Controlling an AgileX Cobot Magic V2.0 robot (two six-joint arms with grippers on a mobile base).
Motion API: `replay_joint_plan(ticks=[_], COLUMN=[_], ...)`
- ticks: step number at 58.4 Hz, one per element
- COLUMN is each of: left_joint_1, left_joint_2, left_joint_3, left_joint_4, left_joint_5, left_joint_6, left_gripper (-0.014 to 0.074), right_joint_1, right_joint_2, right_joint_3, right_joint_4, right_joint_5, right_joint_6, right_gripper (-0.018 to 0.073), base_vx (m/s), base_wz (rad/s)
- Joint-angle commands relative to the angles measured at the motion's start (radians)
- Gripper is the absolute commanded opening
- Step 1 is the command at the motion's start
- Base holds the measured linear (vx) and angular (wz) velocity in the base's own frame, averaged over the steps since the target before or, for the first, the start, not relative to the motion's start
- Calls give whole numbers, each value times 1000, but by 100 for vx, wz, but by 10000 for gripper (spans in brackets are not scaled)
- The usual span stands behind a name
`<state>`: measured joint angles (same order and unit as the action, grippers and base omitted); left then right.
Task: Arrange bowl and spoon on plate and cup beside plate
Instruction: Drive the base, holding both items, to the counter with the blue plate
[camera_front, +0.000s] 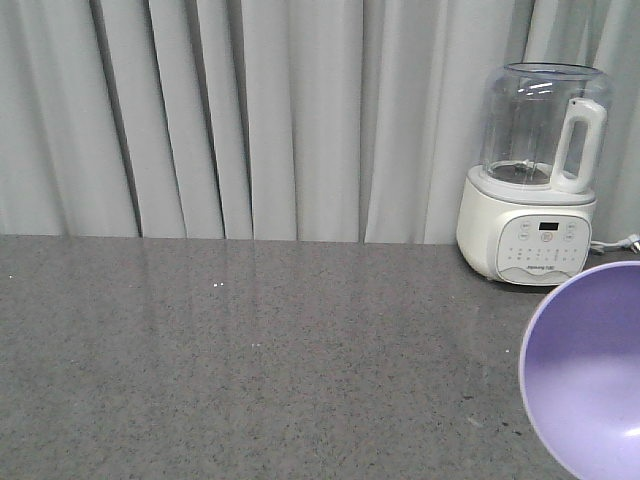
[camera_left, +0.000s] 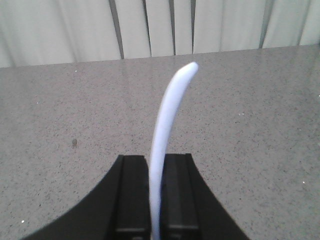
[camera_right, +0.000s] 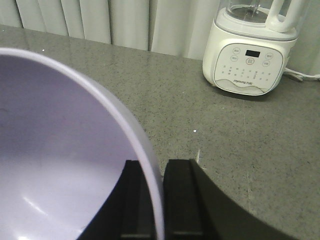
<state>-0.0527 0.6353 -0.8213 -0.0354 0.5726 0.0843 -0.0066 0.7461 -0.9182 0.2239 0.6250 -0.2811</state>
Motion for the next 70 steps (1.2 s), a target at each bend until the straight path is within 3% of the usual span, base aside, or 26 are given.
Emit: replay_joint_plan(ticks=[1,28,70], left_joint_1=[-7,-7,-7], left_joint_2=[-2,-2,-2], left_joint_3=[-29,-29,-29], left_joint_4=[-5,-5,-5], left_joint_5=[-85,-85,-85], left_joint_6=[-1,-1,-1], left_gripper=[-6,-6,-6], right_joint_1=[-6,-6,-6], right_joint_2=[-5,-5,-5], right_joint_3=[-29,-29,-29], right_joint_4=[14,13,13], right_joint_5=[-88,-88,-88], right_joint_6=[-3,-3,-3], right_gripper=[-9,-9,-9], base_vx=[-20,-17,-5], base_wz=[4,-18,-50])
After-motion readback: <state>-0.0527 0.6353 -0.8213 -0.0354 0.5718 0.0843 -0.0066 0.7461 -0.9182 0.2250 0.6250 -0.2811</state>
